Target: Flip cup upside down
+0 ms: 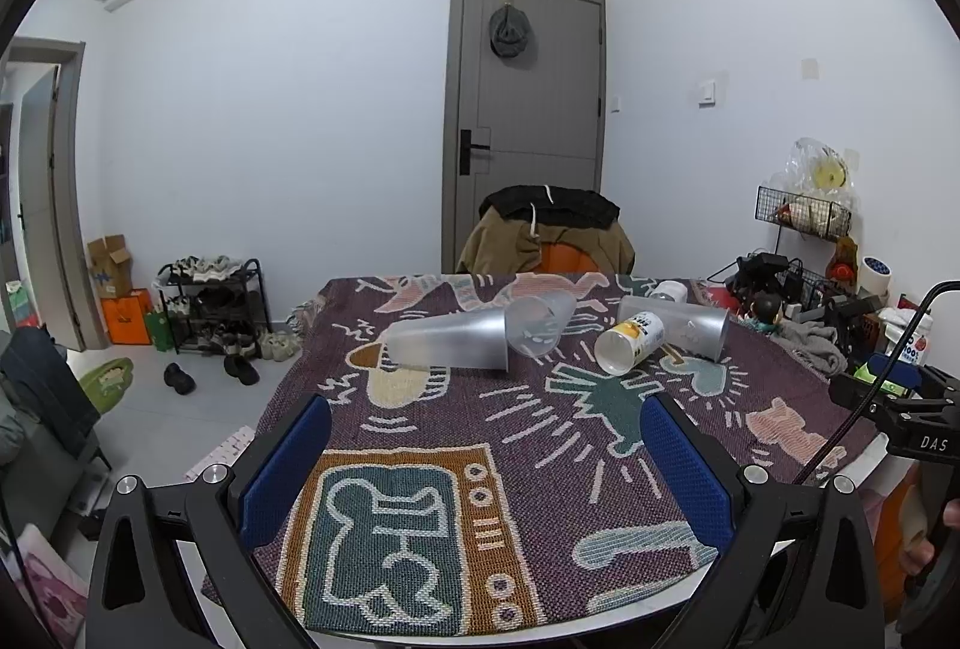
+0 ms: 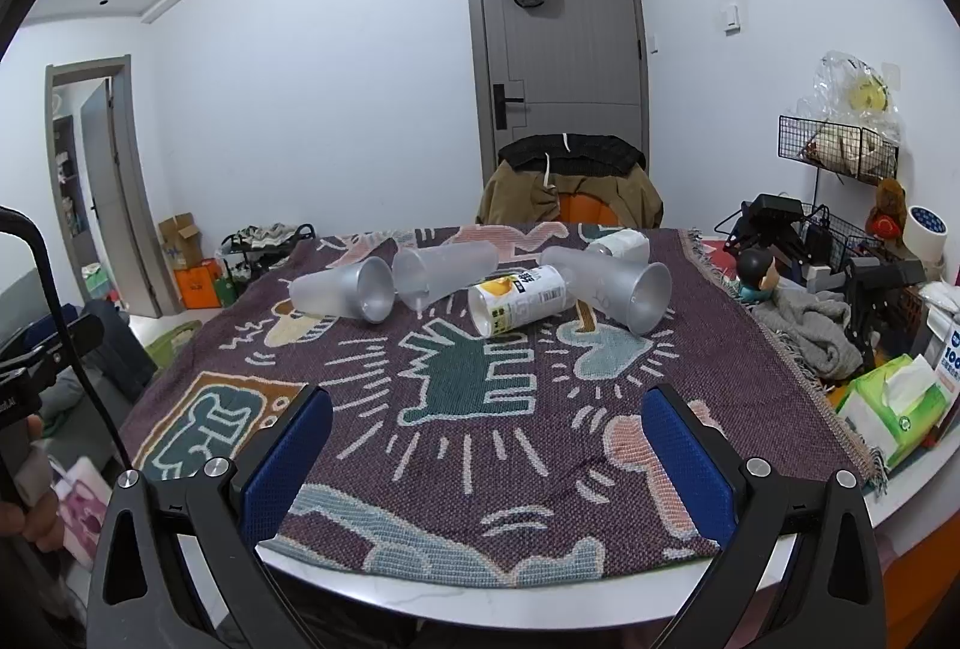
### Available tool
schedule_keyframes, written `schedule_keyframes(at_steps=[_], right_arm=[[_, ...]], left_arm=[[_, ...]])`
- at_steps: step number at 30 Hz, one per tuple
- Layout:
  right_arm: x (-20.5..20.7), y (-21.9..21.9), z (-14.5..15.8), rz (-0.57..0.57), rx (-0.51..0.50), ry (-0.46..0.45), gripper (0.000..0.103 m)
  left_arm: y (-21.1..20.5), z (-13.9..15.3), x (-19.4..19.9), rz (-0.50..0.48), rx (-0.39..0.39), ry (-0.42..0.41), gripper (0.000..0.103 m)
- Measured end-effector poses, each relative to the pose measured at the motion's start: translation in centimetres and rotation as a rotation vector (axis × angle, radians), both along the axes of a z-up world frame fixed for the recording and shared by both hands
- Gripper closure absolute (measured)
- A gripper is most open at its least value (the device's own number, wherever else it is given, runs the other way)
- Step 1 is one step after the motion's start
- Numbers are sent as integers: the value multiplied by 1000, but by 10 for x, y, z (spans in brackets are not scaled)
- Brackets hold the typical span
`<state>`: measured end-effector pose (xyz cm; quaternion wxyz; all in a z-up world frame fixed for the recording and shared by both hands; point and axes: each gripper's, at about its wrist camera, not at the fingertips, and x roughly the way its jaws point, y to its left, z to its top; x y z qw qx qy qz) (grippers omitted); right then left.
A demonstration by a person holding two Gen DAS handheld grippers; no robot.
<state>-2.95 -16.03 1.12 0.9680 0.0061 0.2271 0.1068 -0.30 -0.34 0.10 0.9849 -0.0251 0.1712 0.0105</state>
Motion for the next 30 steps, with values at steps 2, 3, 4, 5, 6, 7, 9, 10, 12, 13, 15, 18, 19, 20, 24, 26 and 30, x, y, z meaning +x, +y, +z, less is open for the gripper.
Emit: schedule_keyframes(at_steps=[2, 3, 4, 5, 6, 7, 9, 10, 12, 13, 15, 18, 19, 20, 24, 26, 30], right_arm=[[0, 0, 0, 0, -1, 0, 0], [0, 0, 0, -1, 0, 0, 0], [0, 0, 0, 0, 1, 1, 0], [0, 0, 0, 0, 0, 1, 0], [1, 0, 0, 0, 0, 1, 0], [1, 0, 0, 0, -1, 1, 0], [0, 0, 0, 0, -2, 0, 0], [0, 0, 0, -1, -1, 1, 0], [1, -1, 0, -2, -2, 2, 0], [1, -1, 0, -3, -2, 1, 0], [1, -1, 0, -3, -4, 2, 0], [1, -1, 0, -3, -5, 1, 0], [1, -2, 0, -4, -7, 1, 0], [1, -1, 1, -5, -10, -1, 0], [2, -2, 1, -9, -27, -8, 0], [2, 1, 0, -7, -35, -10, 0], [3, 2, 0, -5, -50, -14, 0]], left_arm=[[0, 0, 0, -1, -1, 1, 0], [0, 0, 0, -1, -1, 1, 0], [0, 0, 0, 0, -1, 1, 0], [0, 0, 0, 0, -1, 0, 0], [0, 0, 0, -1, -2, 1, 0], [0, 0, 0, -1, -1, 1, 0], [0, 0, 0, -2, -1, 1, 0], [0, -1, 0, -1, -1, 0, 0], [0, -1, 0, -2, -2, 1, 0], [0, 0, 0, -2, -1, 2, 0], [0, -1, 0, -1, 0, 2, 0], [-1, -1, 0, -1, -2, 2, 0], [-1, -1, 0, 0, -2, 2, 0], [-1, -1, 0, -1, -2, 2, 0], [-1, -1, 1, 1, -1, 4, 0], [0, -5, 0, 1, 0, 6, 0], [1, -8, 0, 0, 1, 9, 0]])
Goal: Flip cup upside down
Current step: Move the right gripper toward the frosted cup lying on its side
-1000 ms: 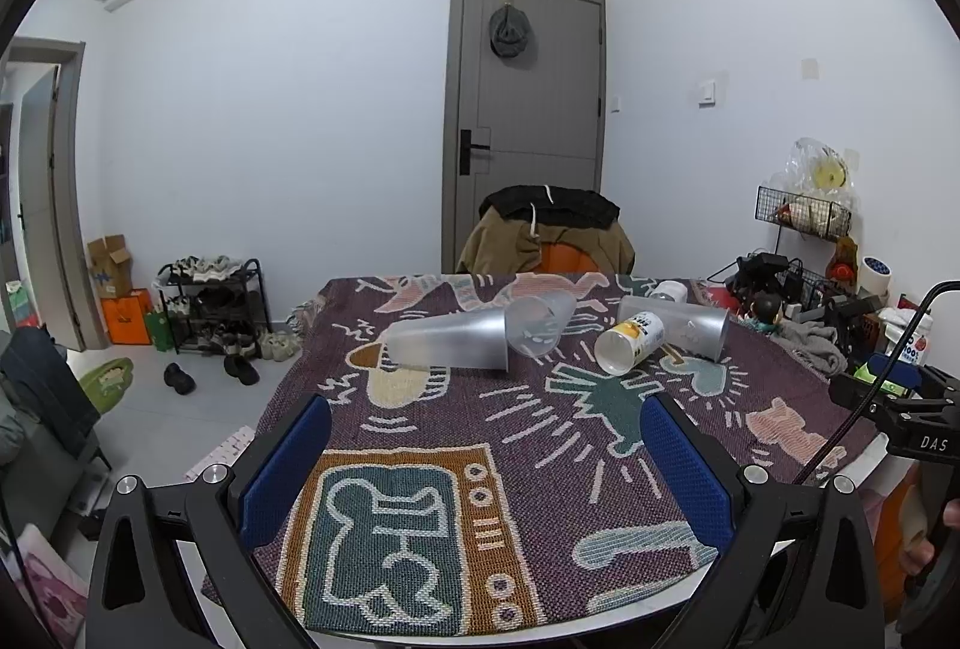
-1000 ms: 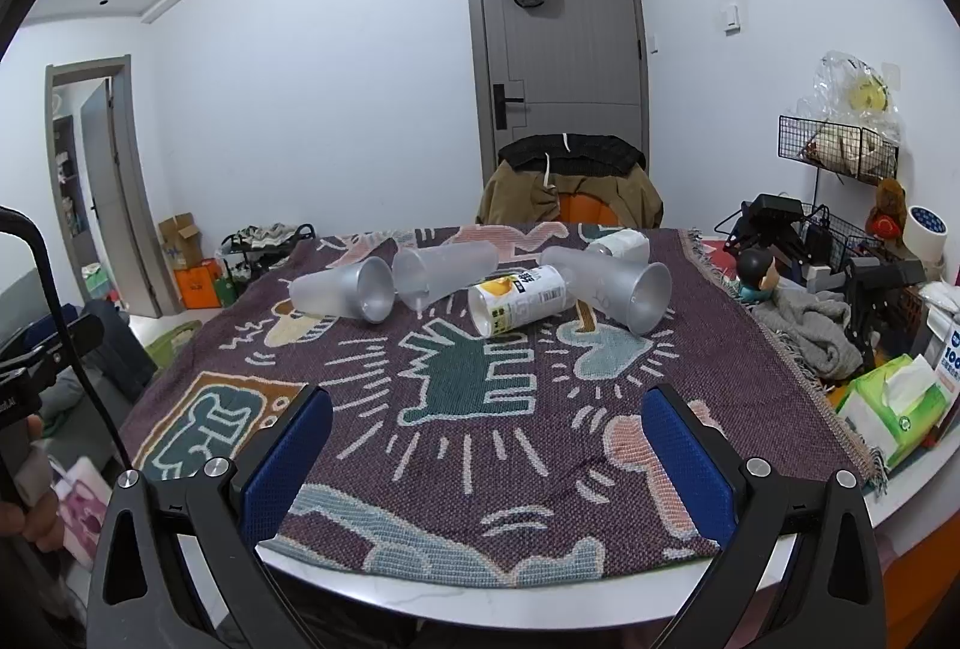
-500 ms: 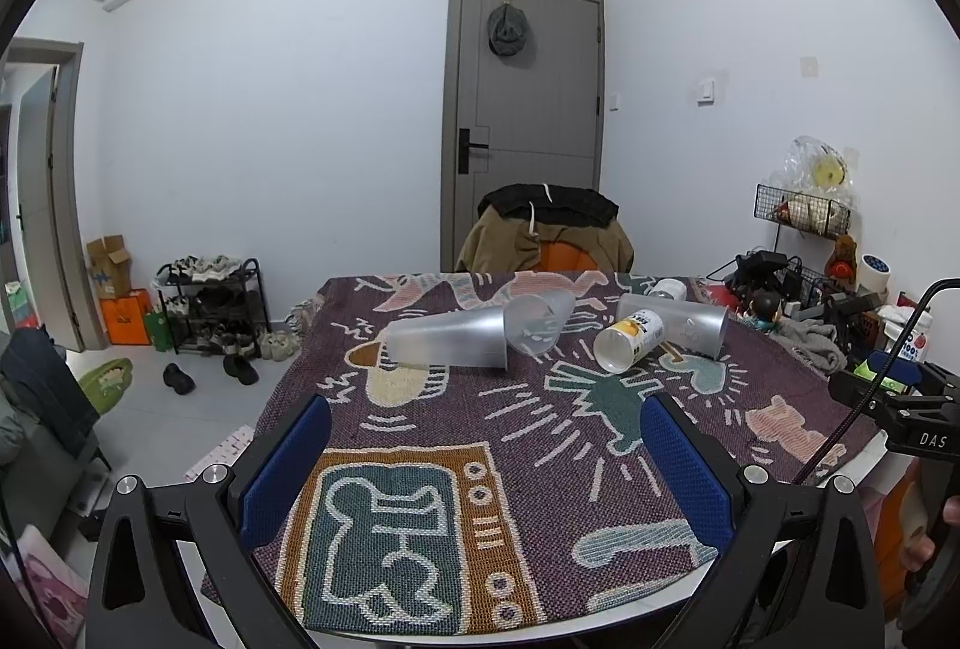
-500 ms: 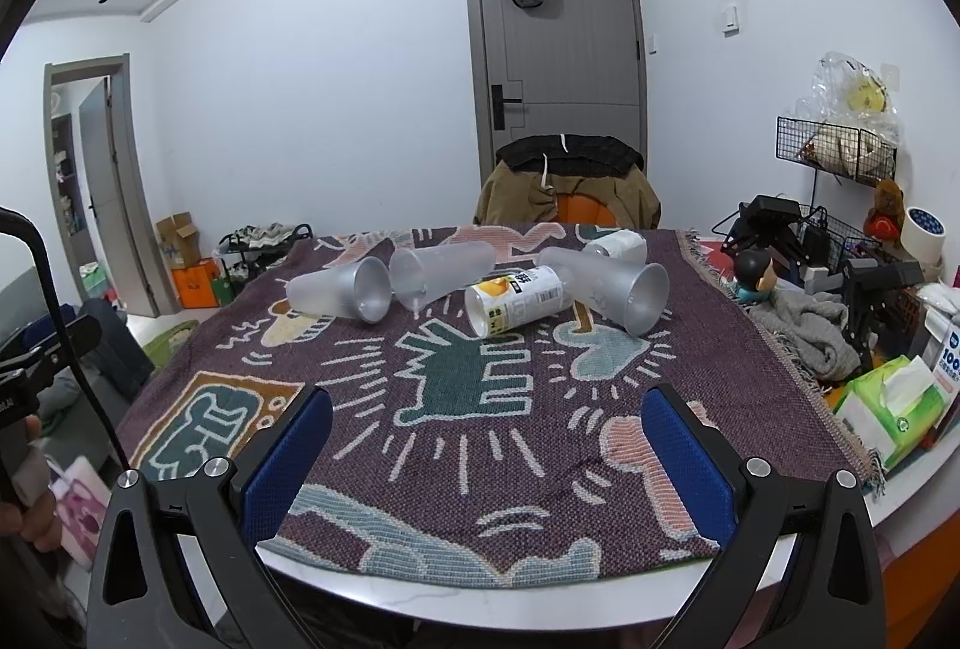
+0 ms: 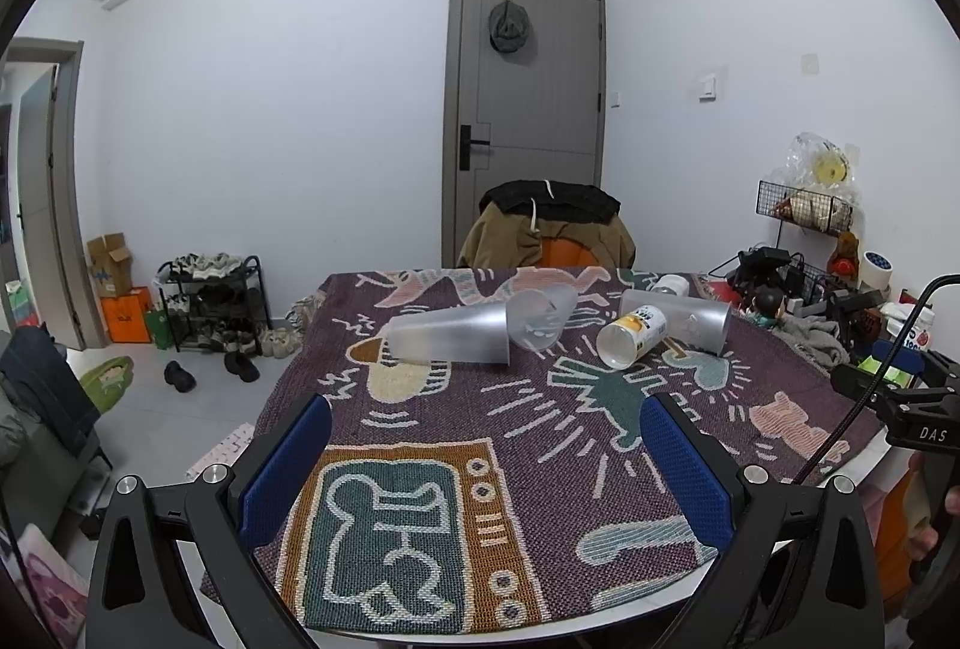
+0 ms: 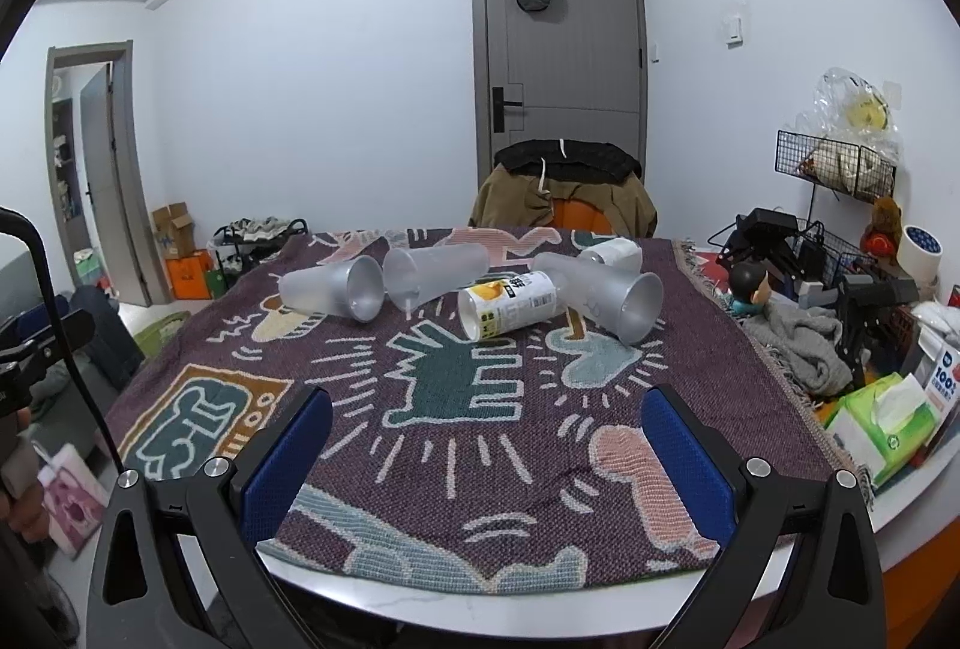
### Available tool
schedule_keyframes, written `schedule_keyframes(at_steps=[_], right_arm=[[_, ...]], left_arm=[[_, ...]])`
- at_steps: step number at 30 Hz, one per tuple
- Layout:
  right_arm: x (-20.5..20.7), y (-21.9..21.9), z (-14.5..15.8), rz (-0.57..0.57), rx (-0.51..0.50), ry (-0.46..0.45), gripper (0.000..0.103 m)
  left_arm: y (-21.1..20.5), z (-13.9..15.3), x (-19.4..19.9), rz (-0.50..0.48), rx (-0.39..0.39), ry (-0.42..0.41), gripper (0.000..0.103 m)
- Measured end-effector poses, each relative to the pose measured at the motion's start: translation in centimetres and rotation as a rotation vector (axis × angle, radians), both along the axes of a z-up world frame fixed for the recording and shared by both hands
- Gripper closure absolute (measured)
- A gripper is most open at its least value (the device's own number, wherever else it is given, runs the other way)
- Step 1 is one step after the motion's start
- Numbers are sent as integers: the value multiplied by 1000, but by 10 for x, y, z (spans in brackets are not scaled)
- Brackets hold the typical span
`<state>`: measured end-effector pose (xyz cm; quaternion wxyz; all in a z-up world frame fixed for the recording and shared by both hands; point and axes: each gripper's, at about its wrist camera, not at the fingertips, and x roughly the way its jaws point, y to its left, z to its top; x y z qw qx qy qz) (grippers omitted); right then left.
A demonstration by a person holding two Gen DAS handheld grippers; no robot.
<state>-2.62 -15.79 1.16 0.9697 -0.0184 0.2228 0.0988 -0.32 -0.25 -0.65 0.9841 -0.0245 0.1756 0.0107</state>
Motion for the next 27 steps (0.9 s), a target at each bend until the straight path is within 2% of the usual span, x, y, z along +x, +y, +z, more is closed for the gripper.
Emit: schedule_keyframes(at_steps=[14, 27], right_arm=[[21, 17, 13, 81, -61, -19, 0], [52, 70, 18, 214, -244, -40, 0]], left_arm=[[22, -3, 17, 39, -11, 44, 0], [67, -6, 34, 130, -63, 76, 0]])
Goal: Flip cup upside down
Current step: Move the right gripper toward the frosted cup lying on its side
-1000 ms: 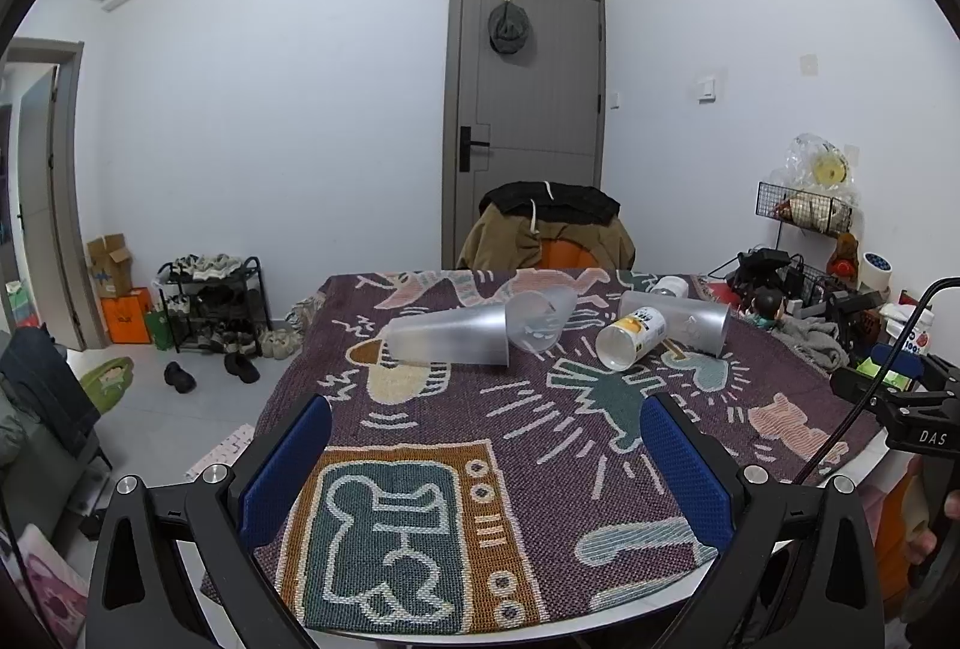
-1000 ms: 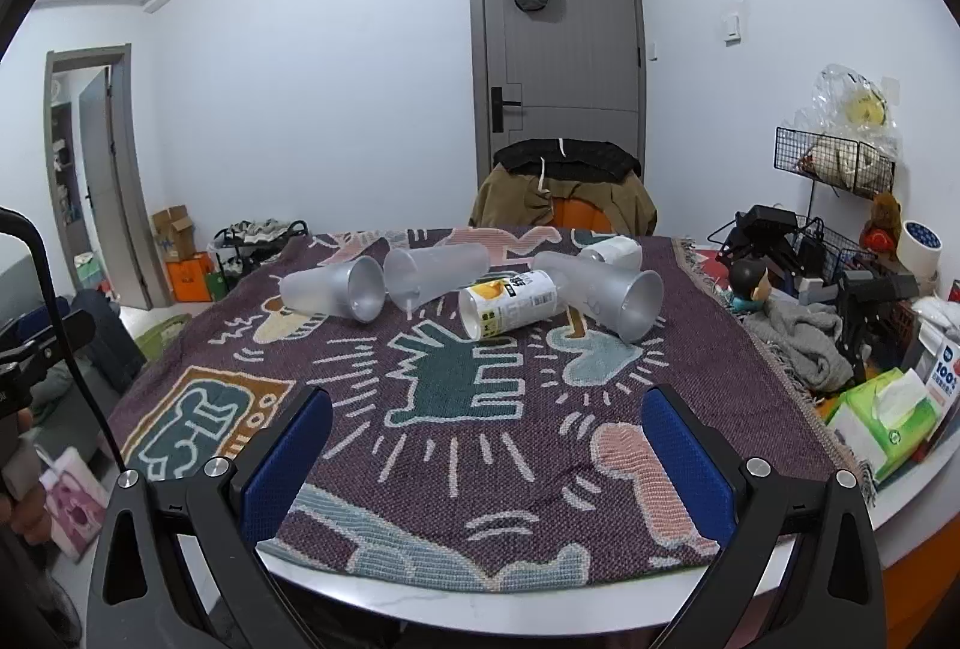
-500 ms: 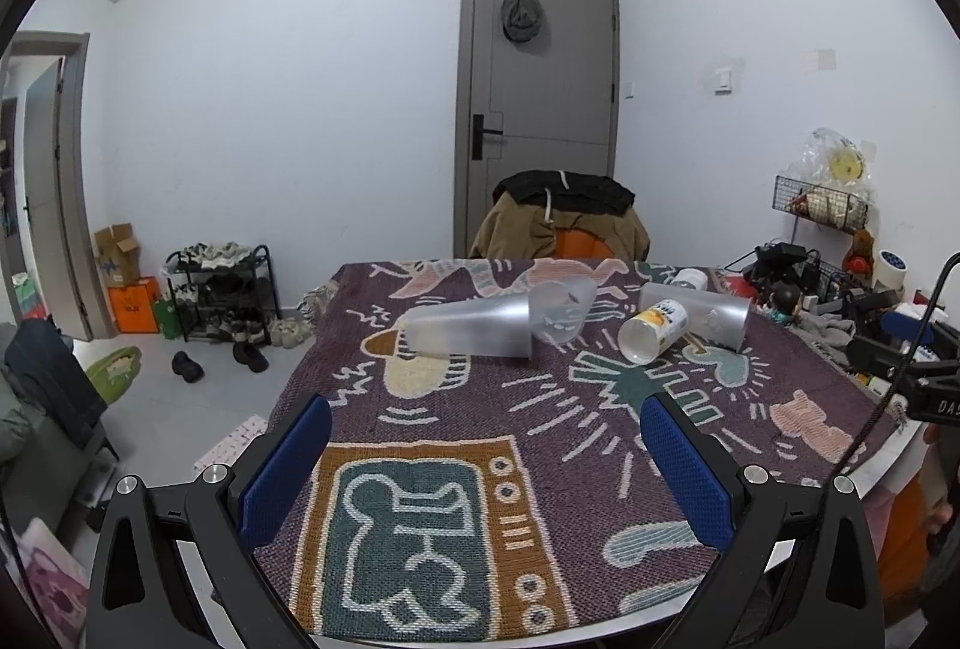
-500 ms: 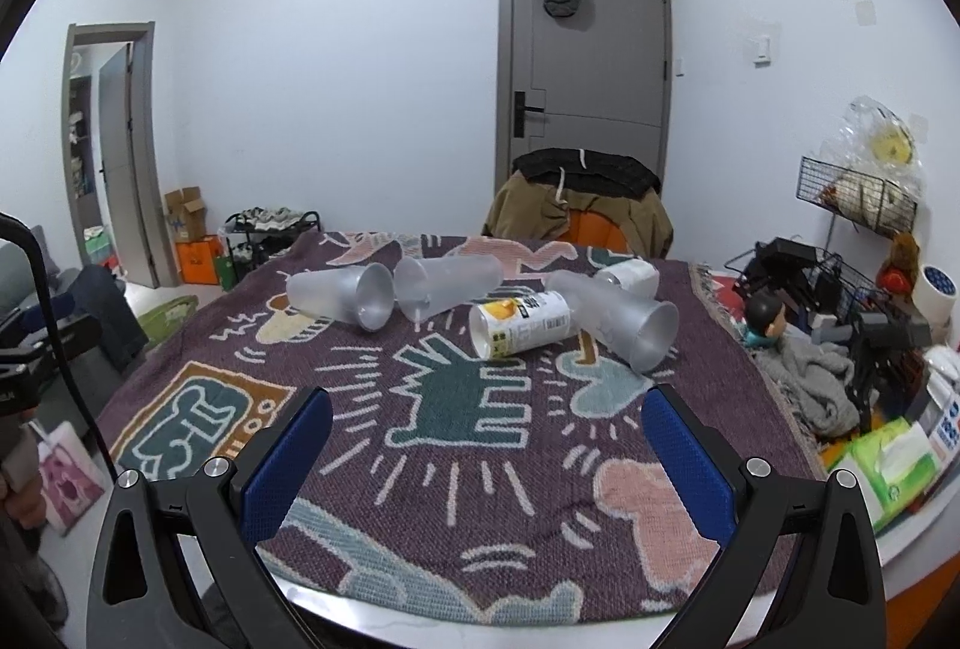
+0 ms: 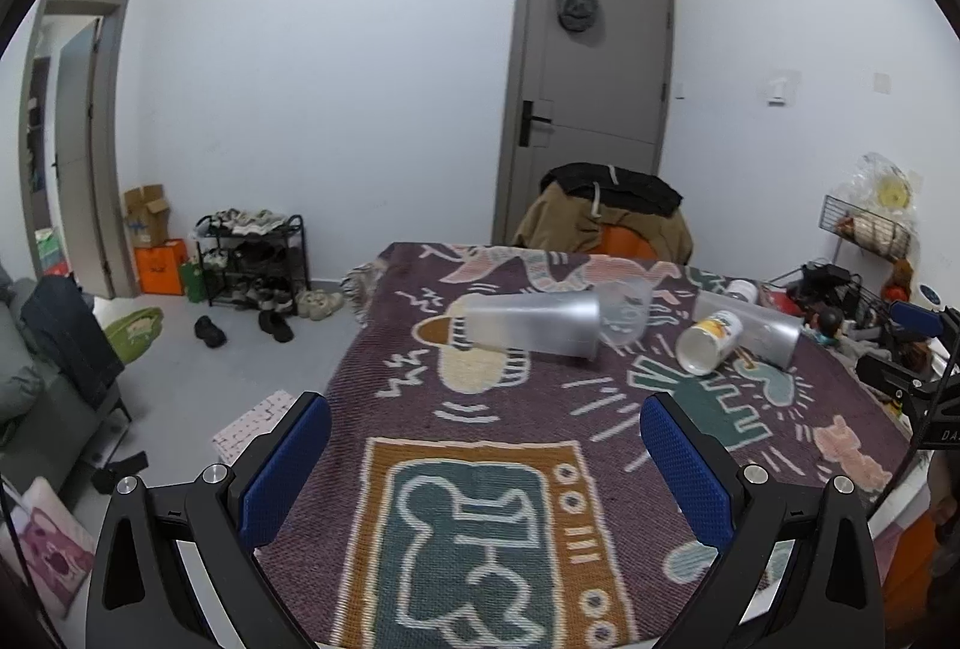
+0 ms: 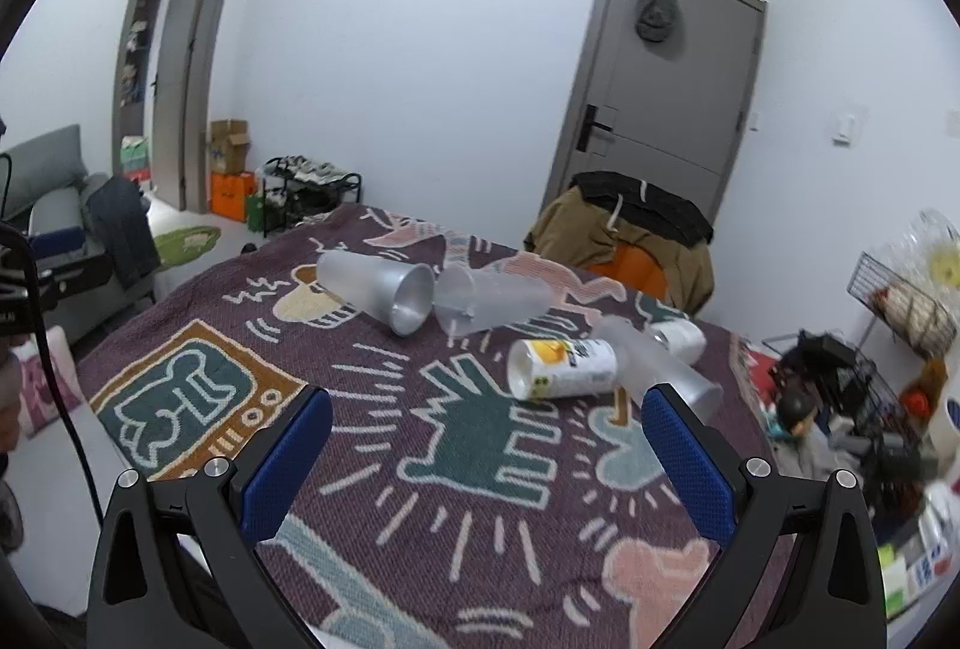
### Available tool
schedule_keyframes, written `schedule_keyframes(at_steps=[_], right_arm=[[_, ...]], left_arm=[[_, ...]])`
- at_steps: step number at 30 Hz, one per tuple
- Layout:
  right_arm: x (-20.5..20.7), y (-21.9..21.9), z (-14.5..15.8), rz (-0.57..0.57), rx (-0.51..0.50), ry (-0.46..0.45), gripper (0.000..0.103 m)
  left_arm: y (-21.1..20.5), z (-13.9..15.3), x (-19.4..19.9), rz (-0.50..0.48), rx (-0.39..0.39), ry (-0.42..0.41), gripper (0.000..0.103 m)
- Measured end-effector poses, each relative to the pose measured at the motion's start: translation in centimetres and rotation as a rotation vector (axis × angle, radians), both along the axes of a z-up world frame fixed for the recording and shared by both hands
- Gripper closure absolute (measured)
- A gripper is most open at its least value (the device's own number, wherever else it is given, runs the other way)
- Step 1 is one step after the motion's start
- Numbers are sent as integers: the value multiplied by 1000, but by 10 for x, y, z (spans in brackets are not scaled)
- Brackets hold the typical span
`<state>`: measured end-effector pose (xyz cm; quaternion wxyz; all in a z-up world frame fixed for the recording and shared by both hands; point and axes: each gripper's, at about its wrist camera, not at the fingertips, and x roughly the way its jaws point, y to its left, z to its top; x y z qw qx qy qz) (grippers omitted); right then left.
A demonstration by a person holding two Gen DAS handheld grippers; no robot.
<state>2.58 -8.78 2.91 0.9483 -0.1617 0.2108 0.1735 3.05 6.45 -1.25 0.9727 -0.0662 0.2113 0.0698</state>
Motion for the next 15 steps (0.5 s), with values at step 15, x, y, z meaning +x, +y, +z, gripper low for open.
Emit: schedule_keyframes(at_steps=[15], right_arm=[[63, 79, 2, 185, -172, 5, 0]], left_arm=[[52, -11, 21, 112, -10, 47, 0]])
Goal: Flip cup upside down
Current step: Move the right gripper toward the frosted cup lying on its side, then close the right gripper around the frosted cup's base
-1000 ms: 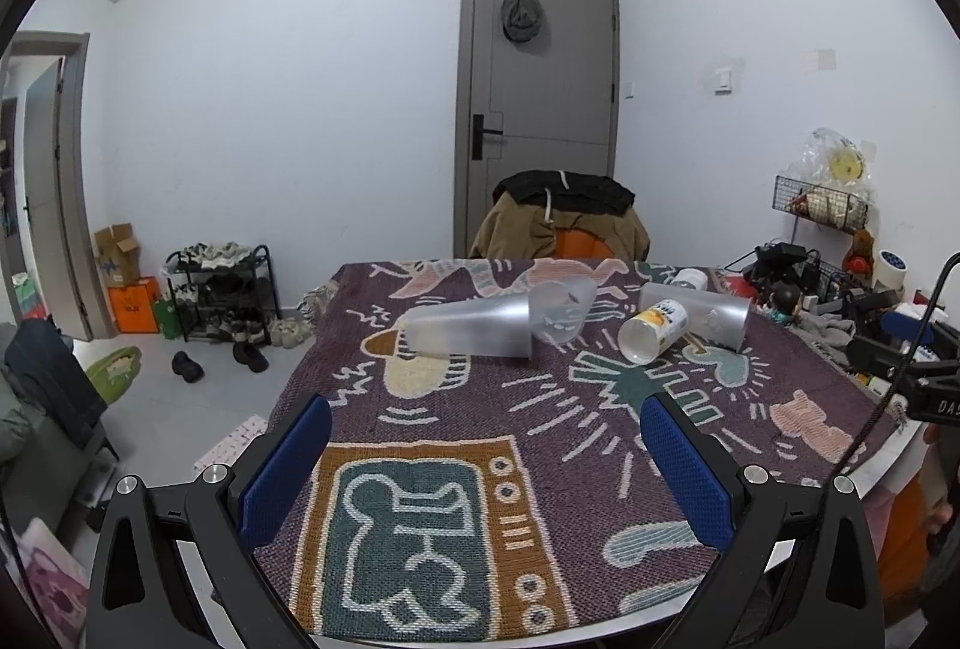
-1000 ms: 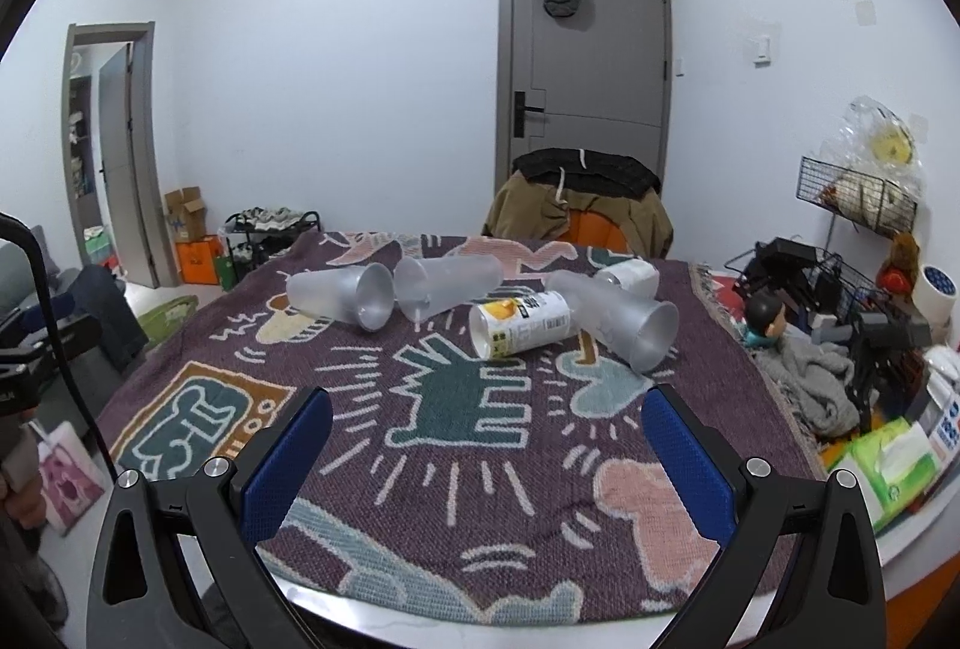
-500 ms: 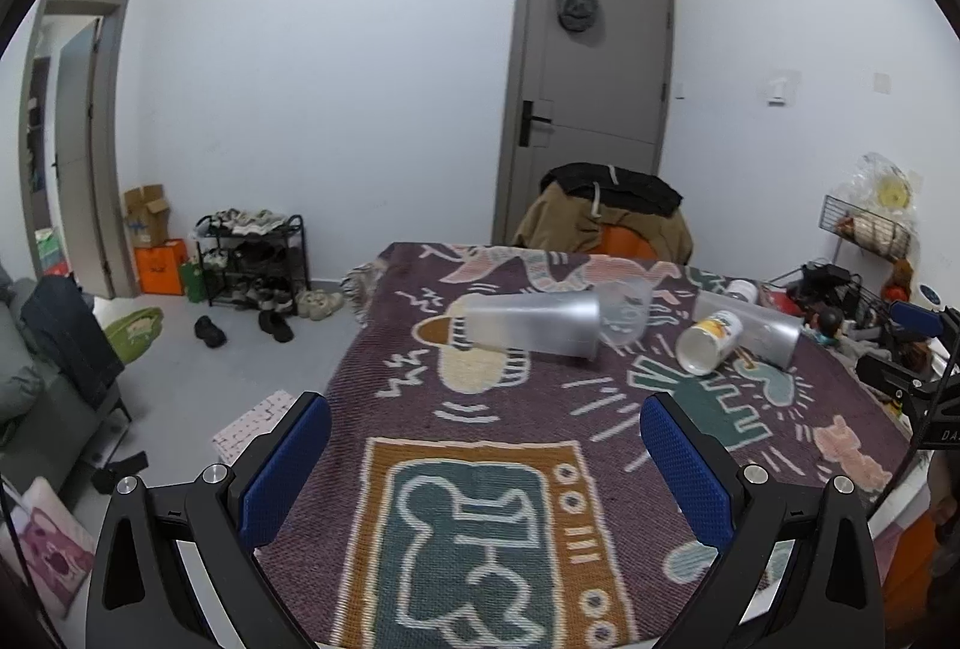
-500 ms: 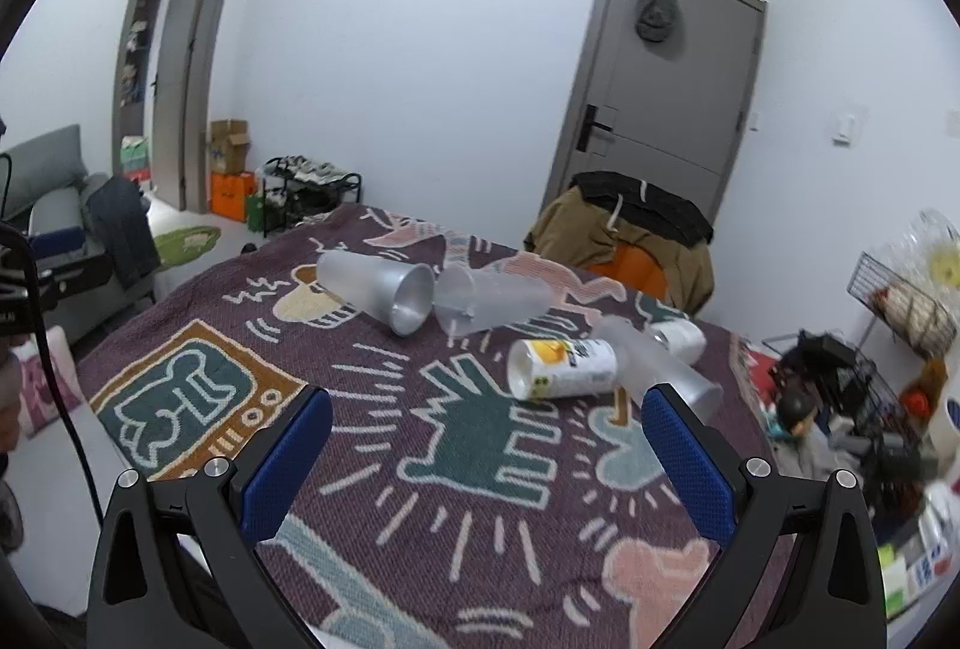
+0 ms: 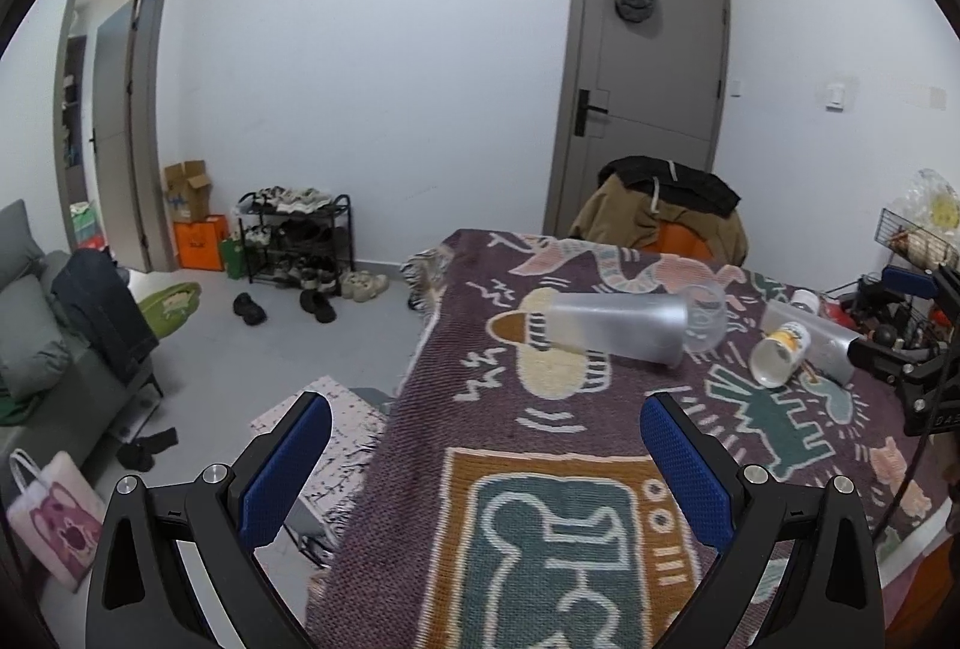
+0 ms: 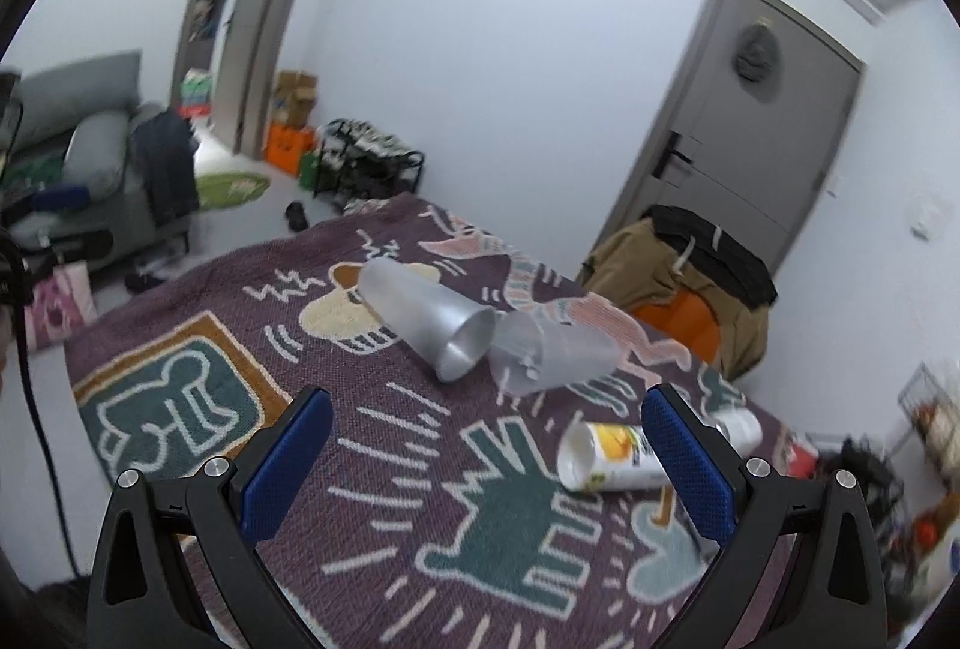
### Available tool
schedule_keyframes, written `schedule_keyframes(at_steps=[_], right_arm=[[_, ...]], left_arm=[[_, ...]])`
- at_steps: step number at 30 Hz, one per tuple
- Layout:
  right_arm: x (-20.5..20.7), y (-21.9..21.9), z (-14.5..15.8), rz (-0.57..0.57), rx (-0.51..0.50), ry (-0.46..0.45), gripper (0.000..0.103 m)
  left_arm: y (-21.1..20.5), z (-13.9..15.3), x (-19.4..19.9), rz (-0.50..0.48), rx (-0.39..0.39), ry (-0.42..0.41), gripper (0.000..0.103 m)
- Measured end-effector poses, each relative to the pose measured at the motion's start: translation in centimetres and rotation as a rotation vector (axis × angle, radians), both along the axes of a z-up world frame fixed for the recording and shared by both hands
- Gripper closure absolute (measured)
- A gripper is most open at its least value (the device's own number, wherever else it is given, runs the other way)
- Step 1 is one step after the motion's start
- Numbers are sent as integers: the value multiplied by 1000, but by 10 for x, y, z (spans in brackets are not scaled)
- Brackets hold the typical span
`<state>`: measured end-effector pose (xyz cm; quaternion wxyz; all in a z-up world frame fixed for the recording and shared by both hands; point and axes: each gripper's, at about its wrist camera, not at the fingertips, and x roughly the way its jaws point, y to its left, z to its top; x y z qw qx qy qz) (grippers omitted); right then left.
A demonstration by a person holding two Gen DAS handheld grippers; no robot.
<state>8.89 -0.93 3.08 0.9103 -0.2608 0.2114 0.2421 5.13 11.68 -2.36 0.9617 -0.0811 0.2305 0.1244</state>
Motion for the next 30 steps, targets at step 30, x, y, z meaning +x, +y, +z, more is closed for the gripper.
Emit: schedule_keyframes(at_steps=[30], right_arm=[[126, 134, -79, 177, -502, 65, 1]], left_arm=[[48, -47, -13, 85, -8, -33, 0]])
